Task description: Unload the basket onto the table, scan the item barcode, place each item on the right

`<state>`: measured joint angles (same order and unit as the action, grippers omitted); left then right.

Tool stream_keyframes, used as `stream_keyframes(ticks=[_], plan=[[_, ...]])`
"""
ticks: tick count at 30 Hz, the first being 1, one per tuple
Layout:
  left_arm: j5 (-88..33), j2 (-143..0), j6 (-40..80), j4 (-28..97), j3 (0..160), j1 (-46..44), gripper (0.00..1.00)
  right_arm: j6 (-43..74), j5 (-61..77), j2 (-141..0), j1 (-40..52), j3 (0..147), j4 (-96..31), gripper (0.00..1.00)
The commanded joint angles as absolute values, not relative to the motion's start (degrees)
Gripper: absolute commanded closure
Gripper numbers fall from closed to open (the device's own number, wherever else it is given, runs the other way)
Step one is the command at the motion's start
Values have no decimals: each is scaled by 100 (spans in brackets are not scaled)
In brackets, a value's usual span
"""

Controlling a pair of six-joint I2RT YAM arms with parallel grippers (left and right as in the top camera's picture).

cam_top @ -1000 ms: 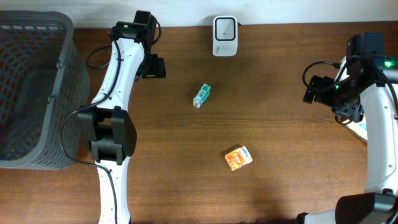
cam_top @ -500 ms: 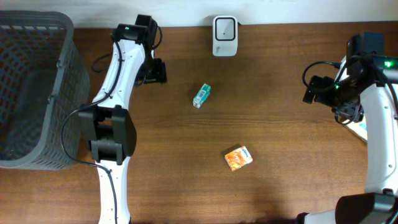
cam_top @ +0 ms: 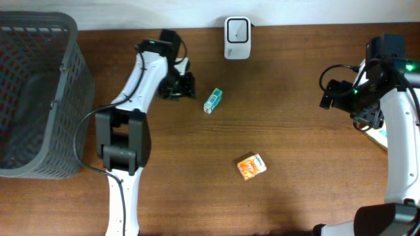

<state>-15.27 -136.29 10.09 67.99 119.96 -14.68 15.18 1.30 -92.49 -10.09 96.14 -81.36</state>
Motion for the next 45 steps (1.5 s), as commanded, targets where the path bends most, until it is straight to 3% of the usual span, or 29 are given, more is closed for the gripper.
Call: stream_keyframes(ticks=[1,12,23,33,44,45], plan=[[-1636,-13611,930,6449,11821,-1813,50,1527,36,-9236,-1015,9590,-8134,2],[-2292,-13603,919,6536,11828,-2759,58,1527,36,-9236,-1015,9590,-8134,2],[-954,-13107,676,7900,13631,-2152,41,1527,36,-9236,-1015,9590,-8134,2],[-517,-13104,676,8213,13585,-1575,30,1527,36,-9236,-1015,9590,-8134,2],[217,-13113,679,8171,13585,-1520,18,1527,36,-9236,-1015,9590,-8134,2],[246,-13113,683,8149,13585,-1520,13,1527,36,-9236,-1015,9590,-8134,2]])
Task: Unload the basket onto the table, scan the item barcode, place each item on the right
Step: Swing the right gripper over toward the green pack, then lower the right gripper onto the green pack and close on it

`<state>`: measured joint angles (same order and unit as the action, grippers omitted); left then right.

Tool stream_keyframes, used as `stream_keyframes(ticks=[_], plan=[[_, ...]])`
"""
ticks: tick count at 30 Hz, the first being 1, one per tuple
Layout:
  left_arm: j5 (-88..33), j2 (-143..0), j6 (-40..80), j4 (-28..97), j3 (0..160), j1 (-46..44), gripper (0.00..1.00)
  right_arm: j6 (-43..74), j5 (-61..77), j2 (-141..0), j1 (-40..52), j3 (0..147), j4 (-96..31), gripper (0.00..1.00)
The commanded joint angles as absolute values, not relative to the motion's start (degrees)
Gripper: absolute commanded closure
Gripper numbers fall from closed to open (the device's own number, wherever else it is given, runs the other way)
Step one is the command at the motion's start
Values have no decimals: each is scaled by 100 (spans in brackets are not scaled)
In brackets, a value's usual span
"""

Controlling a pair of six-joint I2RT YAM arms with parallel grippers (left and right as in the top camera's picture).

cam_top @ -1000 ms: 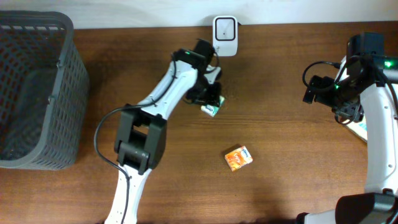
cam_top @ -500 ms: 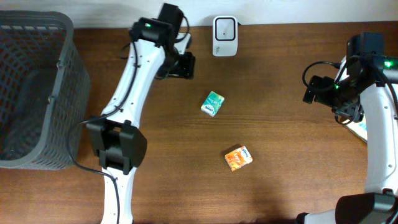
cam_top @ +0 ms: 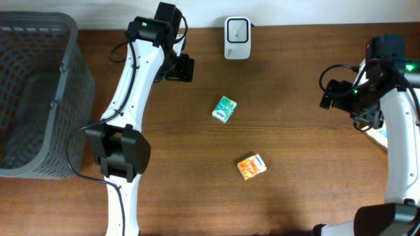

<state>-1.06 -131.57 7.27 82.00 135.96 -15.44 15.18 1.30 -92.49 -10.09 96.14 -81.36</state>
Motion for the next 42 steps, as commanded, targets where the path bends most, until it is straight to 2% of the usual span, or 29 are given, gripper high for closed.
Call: stream_keyframes(ticks=[1,3,4,18,22,26,28,33,35,38,41,42], plan=[[239,-13113,694,8130,13585,-1507,10,1527,36,-9236,-1015,9590,-8134,2],[248,-13113,805,8130,13585,-1431,7,1527,36,-9236,-1015,9590,-8134,2],[285,-13113,808,8132,13585,-1363,0,1527,36,-9236,-1015,9590,-8134,2],[283,-13113,805,7920,13585,-652,1,1599,-445,-9236,-1015,9590,-7590,2],[281,-13113,808,7830,13585,-484,1,1918,495,-9236,-1015,9590,-7227,2],[281,-13113,805,7830,13585,-467,1,1920,2777,-9264,-910,9583,-6560,2],[237,-13113,808,7789,13585,-467,1,2143,3142,-9317,-582,9574,-6042,2],[239,-13113,805,7791,13585,-471,1,2818,2097,-9791,775,9432,-4974,2],[239,-13113,805,7791,13585,-471,1,3514,1227,-10197,1354,9432,-4810,1],[239,-13113,805,7791,13585,-471,1,3948,220,-10759,1944,9432,-4768,1],[242,-13113,805,7791,13585,-471,1,4274,-279,-11308,2412,9435,-4687,0],[239,-13113,805,7791,13585,-471,1,4274,-290,-11500,2571,9435,-4580,7]])
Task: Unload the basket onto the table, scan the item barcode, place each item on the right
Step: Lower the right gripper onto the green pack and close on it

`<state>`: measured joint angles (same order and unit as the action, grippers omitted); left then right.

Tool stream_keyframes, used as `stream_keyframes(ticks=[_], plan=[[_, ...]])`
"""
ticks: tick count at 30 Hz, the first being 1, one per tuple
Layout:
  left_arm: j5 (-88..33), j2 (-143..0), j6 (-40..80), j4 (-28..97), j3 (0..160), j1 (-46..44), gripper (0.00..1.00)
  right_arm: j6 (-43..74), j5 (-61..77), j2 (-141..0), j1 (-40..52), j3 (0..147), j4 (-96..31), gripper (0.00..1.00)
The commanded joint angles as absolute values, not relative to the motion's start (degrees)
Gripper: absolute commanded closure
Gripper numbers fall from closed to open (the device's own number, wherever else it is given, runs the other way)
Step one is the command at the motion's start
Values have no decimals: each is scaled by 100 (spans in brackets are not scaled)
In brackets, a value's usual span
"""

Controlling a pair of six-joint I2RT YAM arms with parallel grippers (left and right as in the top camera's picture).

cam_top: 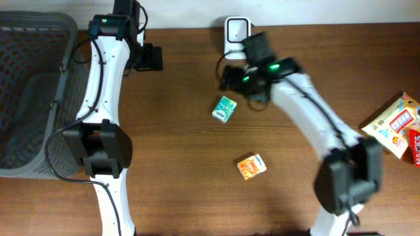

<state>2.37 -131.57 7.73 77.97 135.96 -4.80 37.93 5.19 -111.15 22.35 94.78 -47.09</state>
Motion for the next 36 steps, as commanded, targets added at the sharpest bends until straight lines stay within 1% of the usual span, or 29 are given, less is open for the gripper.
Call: stream_keyframes(ticks=[1,2,3,6,8,12,13,17,20,21,25,28,32,36], plan=[[239,-13113,805,7791,13585,-471,1,4274,-296,-11598,2659,9435,-4512,18],[239,-13113,805,7791,13585,-471,1,4274,-368,-11690,2757,9435,-4456,24],[239,-13113,805,7791,13585,-471,1,4274,-471,-11747,2838,9435,-4412,26],[239,-13113,805,7791,13585,-471,1,4272,-1044,-11778,3148,9435,-4407,28],[239,-13113,805,7791,13585,-471,1,4276,-1400,-11780,3363,9441,-4405,31],[239,-13113,805,7791,13585,-471,1,4851,-1883,-11861,3629,9439,-4407,32],[242,-13113,805,7791,13585,-471,1,5035,-1931,-11911,3649,9439,-4383,32],[239,-13113,805,7789,13585,-471,1,5103,-1826,-12016,3656,9439,-4246,33],[239,-13113,805,7791,13585,-471,1,5266,-1822,-12116,3688,9439,-4244,36],[239,-13113,805,7791,13585,-471,1,5275,-1833,-12151,3715,9439,-4239,39],[239,-13113,805,7791,13585,-471,1,5299,-1870,-12263,3767,9439,-4110,39],[239,-13113,805,7791,13585,-471,1,5277,-1846,-12263,3767,9439,-4121,31],[239,-13113,805,7791,13585,-471,1,5284,-1745,-12263,3765,9439,-4213,30],[239,-13113,805,7791,13585,-471,1,5282,-1712,-12263,3765,9439,-4217,28]])
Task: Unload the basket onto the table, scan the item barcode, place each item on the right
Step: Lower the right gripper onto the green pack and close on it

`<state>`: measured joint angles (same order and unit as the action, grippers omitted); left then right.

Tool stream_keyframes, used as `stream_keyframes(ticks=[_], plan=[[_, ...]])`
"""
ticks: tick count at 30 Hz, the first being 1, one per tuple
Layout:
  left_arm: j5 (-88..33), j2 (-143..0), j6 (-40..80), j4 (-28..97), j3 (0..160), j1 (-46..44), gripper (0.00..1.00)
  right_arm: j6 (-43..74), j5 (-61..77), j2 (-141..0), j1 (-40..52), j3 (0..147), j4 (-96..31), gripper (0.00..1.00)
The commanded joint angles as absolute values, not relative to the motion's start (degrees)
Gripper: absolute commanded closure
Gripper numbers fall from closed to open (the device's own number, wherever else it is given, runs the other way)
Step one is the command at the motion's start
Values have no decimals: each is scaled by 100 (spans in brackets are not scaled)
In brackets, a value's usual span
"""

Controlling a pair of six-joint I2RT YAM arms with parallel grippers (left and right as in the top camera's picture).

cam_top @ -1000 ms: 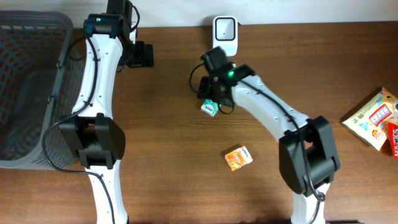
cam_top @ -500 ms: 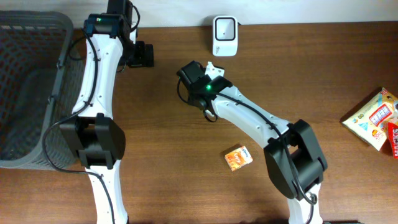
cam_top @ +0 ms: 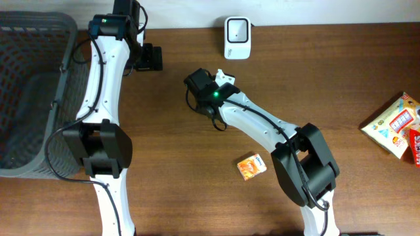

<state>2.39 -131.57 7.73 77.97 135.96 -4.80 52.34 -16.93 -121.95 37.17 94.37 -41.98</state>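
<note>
The white barcode scanner (cam_top: pixel 237 29) stands at the back edge of the table. My right arm reaches across to the table's middle, and its gripper (cam_top: pixel 222 76) lies just in front and to the left of the scanner. A small white shape shows at its tip, but I cannot tell whether that is a finger or an item. No green box shows; the arm covers the middle of the table. The orange box (cam_top: pixel 251 166) lies flat nearer the front. My left gripper (cam_top: pixel 149 58) hangs at the back left with nothing in it. Neither gripper's jaw state is readable.
A grey mesh basket (cam_top: pixel 36 98) fills the left side. Snack packets (cam_top: pixel 397 124) lie at the right edge. The right arm's links stretch diagonally from the middle toward the front right, passing close to the orange box.
The right gripper has moved left and slightly forward, from beside the scanner to just left of it. The green box that lay under it no longer shows. The left arm has not moved.
The left gripper was beside the green box standing on edge near the middle, with the right arm parked at the far right. Then the box lay flat and the left gripper had drawn back. Then the right arm was over the box, and now covers that spot.
</note>
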Motion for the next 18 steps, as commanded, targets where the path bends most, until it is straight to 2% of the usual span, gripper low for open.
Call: stream_keyframes(ticks=[1,2,3,5,11,13,18], plan=[[242,-13113,805,7791,13585,-471,1,5282,-1710,-12263,3765,9439,-4215,24],[242,-13113,805,7791,13585,-471,1,5282,-1710,-12263,3765,9439,-4215,17],[239,-13113,805,7791,13585,-471,1,5282,-1695,-12263,3765,9439,-4213,15],[239,-13113,805,7791,13585,-471,1,5282,-1691,-12263,3765,9439,-4217,2],[242,-13113,805,7791,13585,-471,1,5282,-1671,-12263,3765,9439,-4217,2],[242,-13113,805,7791,13585,-471,1,5282,-1669,-12263,3765,9439,-4215,13],[242,-13113,805,7791,13585,-471,1,5127,-1673,-12263,3765,9439,-4219,19]])
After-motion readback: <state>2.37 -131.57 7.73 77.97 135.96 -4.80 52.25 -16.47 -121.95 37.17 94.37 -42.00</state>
